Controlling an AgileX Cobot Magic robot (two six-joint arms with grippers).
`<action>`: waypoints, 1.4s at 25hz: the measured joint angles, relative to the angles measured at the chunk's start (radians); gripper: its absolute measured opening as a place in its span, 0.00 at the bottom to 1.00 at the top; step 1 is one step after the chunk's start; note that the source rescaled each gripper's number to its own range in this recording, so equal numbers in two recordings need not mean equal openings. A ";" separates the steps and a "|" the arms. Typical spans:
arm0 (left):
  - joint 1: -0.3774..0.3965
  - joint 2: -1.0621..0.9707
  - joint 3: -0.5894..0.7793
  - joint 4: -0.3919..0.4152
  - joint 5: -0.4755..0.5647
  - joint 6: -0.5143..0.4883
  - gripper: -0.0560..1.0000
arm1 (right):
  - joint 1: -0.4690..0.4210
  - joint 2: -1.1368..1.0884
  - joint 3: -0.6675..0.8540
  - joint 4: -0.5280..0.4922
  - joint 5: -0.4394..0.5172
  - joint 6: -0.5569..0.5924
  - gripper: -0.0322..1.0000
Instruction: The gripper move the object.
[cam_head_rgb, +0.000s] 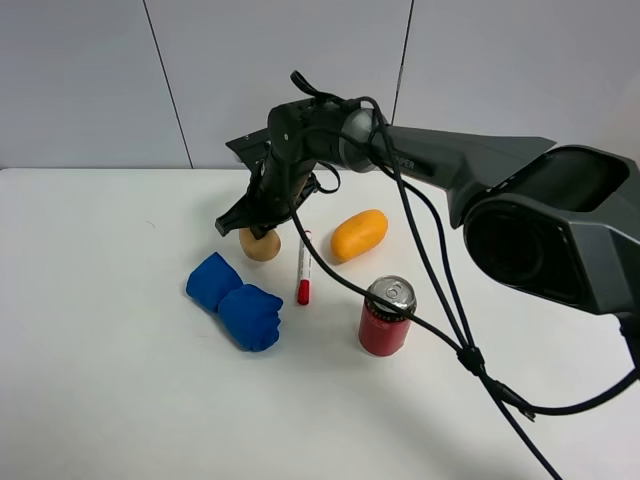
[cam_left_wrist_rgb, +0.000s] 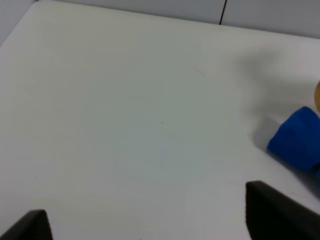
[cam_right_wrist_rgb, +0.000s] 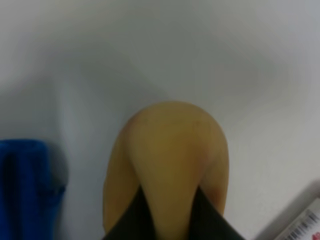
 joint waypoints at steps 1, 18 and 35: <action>0.000 0.000 0.000 0.000 0.000 0.000 1.00 | 0.000 0.009 0.000 -0.001 0.000 0.000 0.03; 0.000 0.000 0.000 0.000 0.000 0.000 1.00 | 0.000 0.005 0.000 -0.028 0.016 0.000 0.88; 0.000 0.000 0.000 0.000 0.000 0.000 1.00 | 0.001 -0.708 0.000 -0.094 0.077 0.025 1.00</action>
